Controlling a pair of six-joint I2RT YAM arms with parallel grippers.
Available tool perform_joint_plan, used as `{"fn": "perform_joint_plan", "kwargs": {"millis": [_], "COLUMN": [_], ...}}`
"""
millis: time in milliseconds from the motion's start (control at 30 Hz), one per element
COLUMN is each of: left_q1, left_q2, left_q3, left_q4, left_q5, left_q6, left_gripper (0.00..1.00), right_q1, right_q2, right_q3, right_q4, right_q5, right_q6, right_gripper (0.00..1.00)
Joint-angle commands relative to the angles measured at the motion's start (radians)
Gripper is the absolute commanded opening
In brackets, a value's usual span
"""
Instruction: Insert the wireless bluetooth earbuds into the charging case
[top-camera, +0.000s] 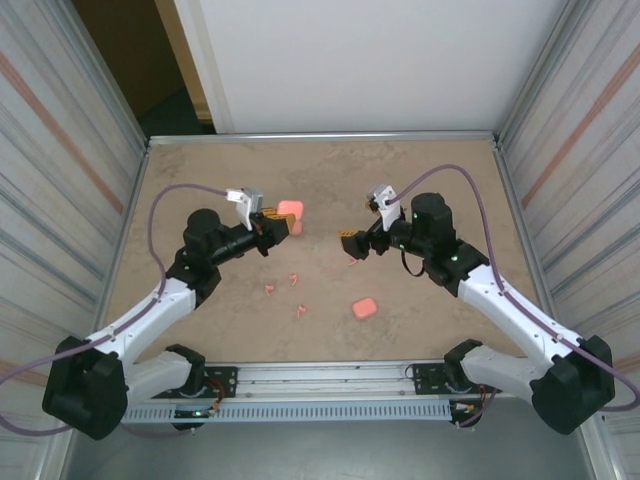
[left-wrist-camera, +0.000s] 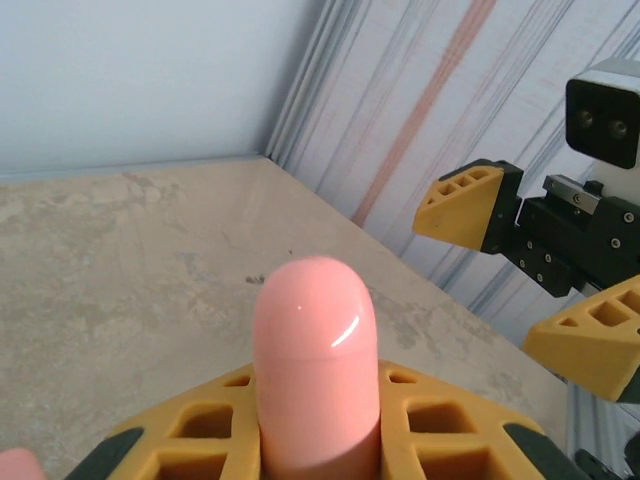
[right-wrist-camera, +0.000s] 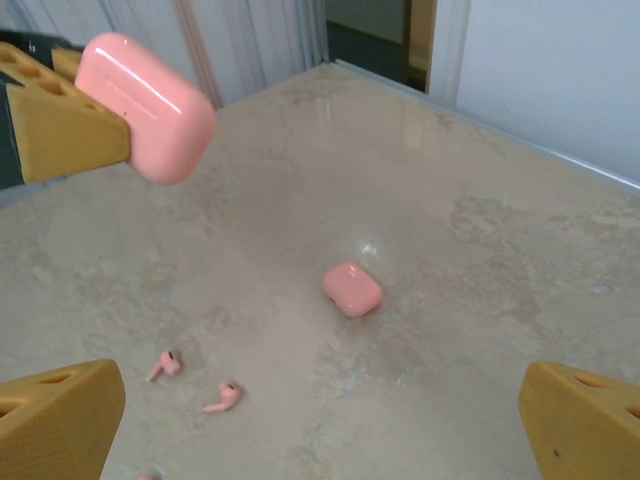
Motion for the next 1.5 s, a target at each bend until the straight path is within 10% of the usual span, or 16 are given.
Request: {"fn": "perform_joint_plan", "kwargs": {"millis": [0, 467, 1467], "left_q1": [0.01, 0.01, 0.008], "left_q2": [-0.039, -0.061, -0.034], "left_q3": [-0.035, -0.215, -0.307], "left_q4": [0.138, 0.504, 0.759], "left_q5": [-0.05, -0.082, -0.023], "left_q6": [0.025, 0.029, 0.027], "left_gripper": [0.0, 0.0, 0.0], "right_q1": [-0.038, -0.109, 0.033], "right_q2": [-0.026, 0.104, 0.331], "right_q3": [-0.039, -0.122, 0.041], "right_q4": [0.11, 0.591, 0.8], "right_q5": [-0.08, -0.354, -0.364], "right_q6": [0.122, 0.543, 0.67], "right_gripper": [0.99, 1.0, 1.0]}}
